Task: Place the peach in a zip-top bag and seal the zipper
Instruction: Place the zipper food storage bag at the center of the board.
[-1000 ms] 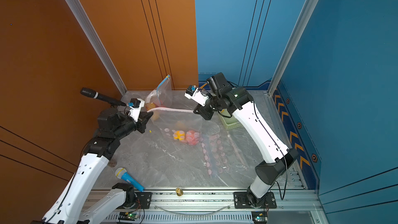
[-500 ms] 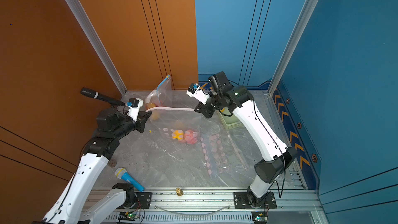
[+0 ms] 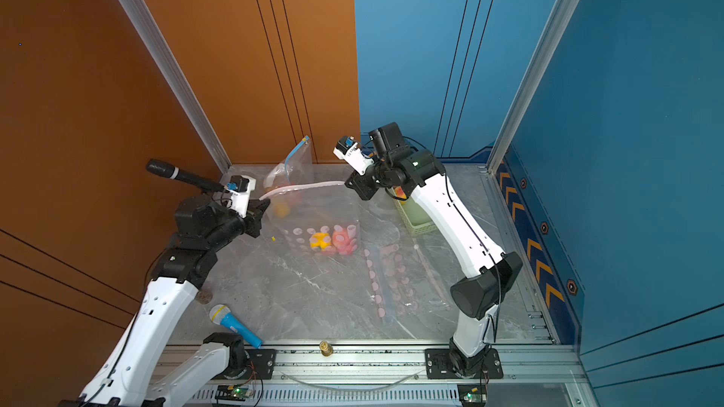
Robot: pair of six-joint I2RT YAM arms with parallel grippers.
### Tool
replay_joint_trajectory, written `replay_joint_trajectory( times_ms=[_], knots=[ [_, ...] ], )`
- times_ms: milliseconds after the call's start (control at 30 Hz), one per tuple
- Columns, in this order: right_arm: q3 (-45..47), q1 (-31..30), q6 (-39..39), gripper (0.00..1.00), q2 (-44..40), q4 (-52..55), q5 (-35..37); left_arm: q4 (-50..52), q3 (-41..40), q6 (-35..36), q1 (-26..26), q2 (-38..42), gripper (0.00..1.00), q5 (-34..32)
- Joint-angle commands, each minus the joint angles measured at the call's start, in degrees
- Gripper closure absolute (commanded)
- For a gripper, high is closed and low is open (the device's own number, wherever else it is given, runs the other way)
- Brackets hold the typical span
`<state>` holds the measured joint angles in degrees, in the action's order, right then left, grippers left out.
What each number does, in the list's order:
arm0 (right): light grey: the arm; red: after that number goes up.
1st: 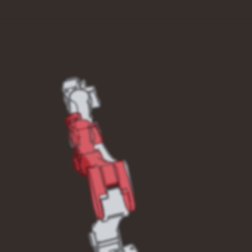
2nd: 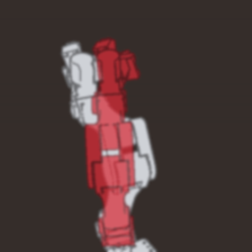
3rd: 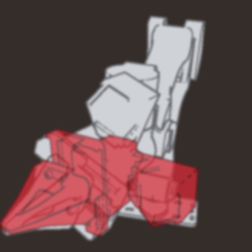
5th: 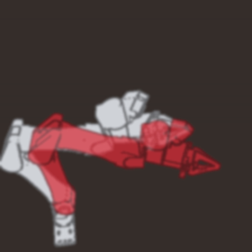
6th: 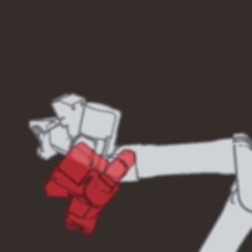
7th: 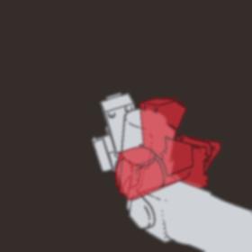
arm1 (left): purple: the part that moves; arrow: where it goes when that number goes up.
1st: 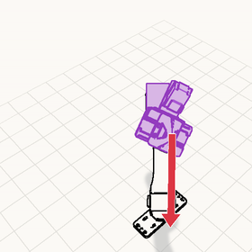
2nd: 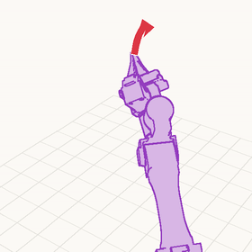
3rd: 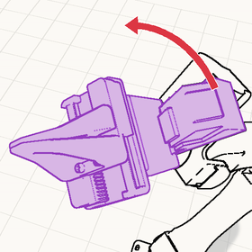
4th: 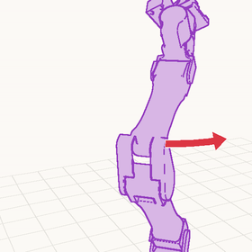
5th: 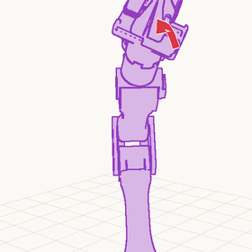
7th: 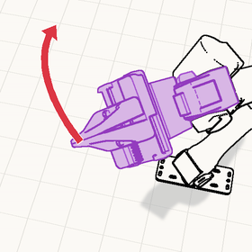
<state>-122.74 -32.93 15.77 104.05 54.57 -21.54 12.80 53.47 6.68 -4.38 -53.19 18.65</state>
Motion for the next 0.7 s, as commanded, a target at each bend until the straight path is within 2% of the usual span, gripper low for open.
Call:
replay_joint_trajectory(
  times_ms=[0,100,333,467,667],
  knots=[
    [-5.63,-1.30,-4.49,1.00,3.51,-6.03,5.67,-3.83,3.12,-0.09,0.77,-1.03,1.00,-5.56],
    [-9.03,-1.67,-6.02,1.00,6.73,-9.30,7.56,-4.62,4.85,-0.17,1.26,-2.72,1.00,-7.92],
    [-13.96,-2.01,-9.21,0.97,14.16,-12.43,4.45,-3.74,6.68,-4.14,4.70,-6.84,1.00,-11.31],
    [-15.14,-2.57,-10.63,0.94,19.41,-13.17,3.91,-6.34,2.98,-6.95,6.81,-9.50,1.00,-8.71],
    [-16.83,-2.36,-13.40,0.95,25.50,-13.21,3.71,-6.30,2.33,-8.24,7.09,-15.99,1.00,-6.78]
  ],
)
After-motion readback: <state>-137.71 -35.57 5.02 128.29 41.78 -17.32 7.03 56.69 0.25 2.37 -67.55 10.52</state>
